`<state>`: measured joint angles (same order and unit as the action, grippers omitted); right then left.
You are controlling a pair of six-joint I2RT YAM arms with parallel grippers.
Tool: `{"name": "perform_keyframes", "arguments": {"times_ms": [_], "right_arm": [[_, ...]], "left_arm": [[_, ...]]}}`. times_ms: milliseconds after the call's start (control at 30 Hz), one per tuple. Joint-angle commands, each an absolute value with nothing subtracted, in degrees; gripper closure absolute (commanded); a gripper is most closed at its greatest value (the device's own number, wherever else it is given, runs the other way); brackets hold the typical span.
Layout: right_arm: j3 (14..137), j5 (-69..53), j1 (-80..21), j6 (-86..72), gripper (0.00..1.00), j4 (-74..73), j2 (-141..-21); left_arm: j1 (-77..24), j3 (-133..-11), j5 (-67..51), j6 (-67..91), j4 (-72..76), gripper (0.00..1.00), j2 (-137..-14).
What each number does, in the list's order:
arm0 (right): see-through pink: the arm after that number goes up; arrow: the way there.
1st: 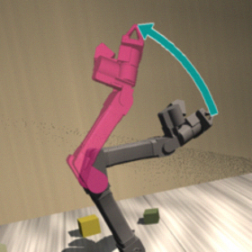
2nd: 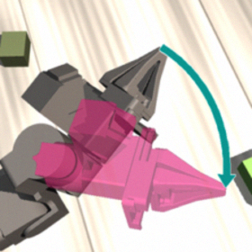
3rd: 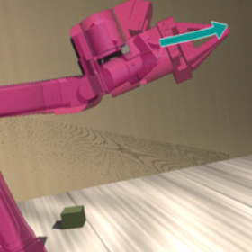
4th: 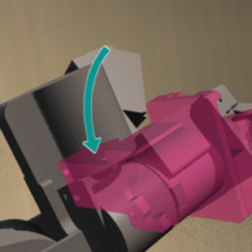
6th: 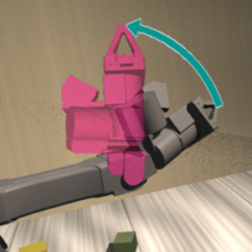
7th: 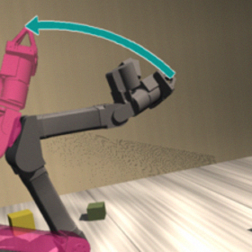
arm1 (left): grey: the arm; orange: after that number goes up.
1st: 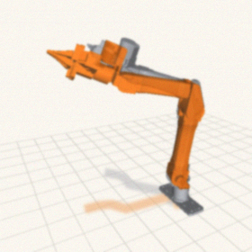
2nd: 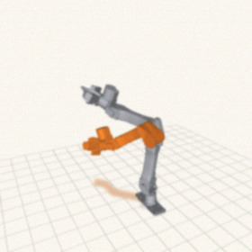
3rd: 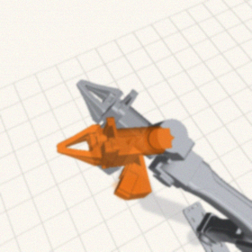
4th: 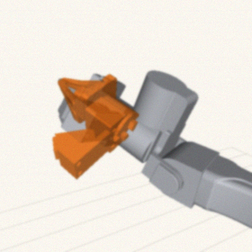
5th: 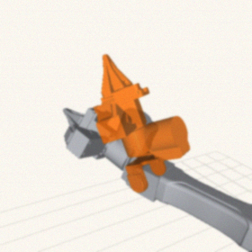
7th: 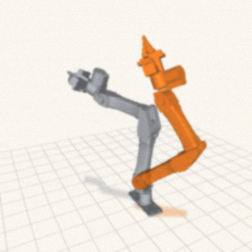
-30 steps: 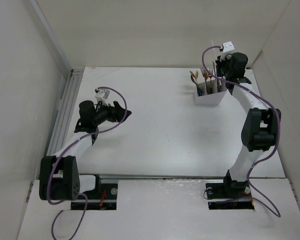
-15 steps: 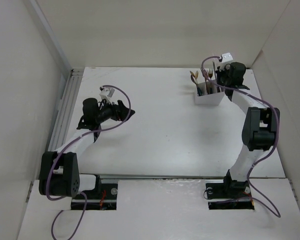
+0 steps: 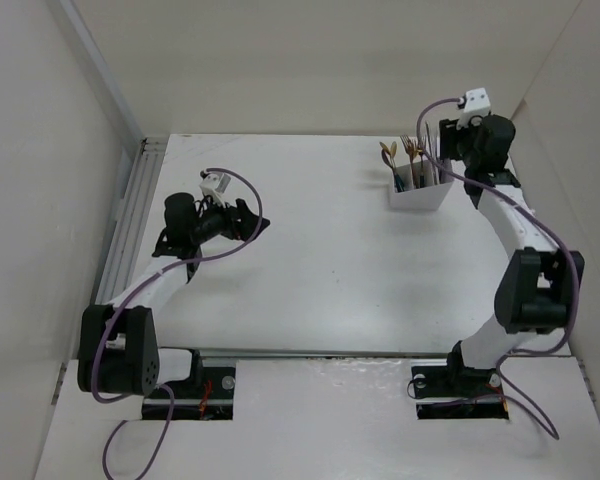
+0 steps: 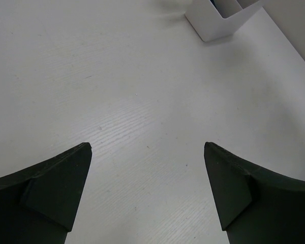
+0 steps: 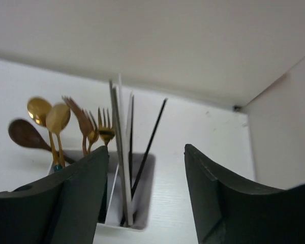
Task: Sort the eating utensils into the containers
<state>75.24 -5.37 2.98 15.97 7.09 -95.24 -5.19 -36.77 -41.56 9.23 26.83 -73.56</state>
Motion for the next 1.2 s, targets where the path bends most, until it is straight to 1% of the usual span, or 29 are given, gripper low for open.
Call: {"name": "perform_keyframes", "arguments": {"times_ms": [0,33,100,133,167,200,233,267,333,367,433,500,600,767,1167], "right_arm": [[76.1,0.8,3.0,13.9,0.33,10.9,-85.4],[76.1,2.7,3.5,13.3,0.21,10.2,-83.9],[76.9,5.1,4.9,11.2,0.11,6.1,-82.0],[78.0,5.6,7.4,10.4,0.05,3.3,-82.0],[81.3,5.6,8.9,9.5,0.0,-0.2,-82.0],[83.2,6.7,10.4,7.1,0.0,-4.1,-83.0],[85.1,8.8,12.0,5.5,0.0,-11.7,-83.8],[88.5,10.2,15.6,3.9,0.0,-15.3,-84.5],[91.0,14.7,19.3,-2.2,0.0,-24.2,-85.6],[91.6,18.4,22.9,-3.8,0.0,-26.1,-85.6],[90.9,20.7,25.7,-6.8,0.0,-27.9,-84.0],[88.3,21.4,27.5,-7.3,0.0,-27.9,-82.3],[85.2,22.0,27.5,-7.3,0.0,-24.7,-77.9],[78.0,20.6,27.5,-8.5,0.0,-18.4,-71.0],[74.8,22.6,27.5,-9.1,0.0,-17.0,-64.0]], "left_arm": [[-5.3,-37.1,-42.9,7.7,28.2,0.09,-70.5],[-5.3,-36.6,-42.0,7.6,28.2,0.09,-69.8],[-5.3,-36.6,-41.0,7.6,28.2,0.08,-69.1],[-5.3,-35.9,-38.9,7.6,28.2,0.07,-68.3],[-5.3,-35.9,-37.4,8.9,28.2,0.07,-67.8],[-4.7,-35.3,-35.5,9.7,28.2,0.07,-66.9],[-4.7,-34.5,-31.3,10.6,28.2,0.07,-66.3],[-4.0,-34.5,-29.1,11.2,28.2,0.07,-65.7],[-4.0,-33.0,-25.0,10.1,28.2,0.07,-63.8],[-4.0,-33.0,-22.1,9.0,28.2,0.07,-63.1],[-4.0,-31.5,-19.3,6.6,27.6,0.07,-61.1],[-4.0,-30.7,-15.7,5.5,26.9,0.06,-59.7],[-4.0,-28.9,-12.8,4.1,25.8,0.06,-57.2],[-4.0,-26.3,-12.1,3.6,25.3,0.06,-53.4],[-4.5,-22.4,-11.6,6.7,25.8,0.06,-49.5]]}}
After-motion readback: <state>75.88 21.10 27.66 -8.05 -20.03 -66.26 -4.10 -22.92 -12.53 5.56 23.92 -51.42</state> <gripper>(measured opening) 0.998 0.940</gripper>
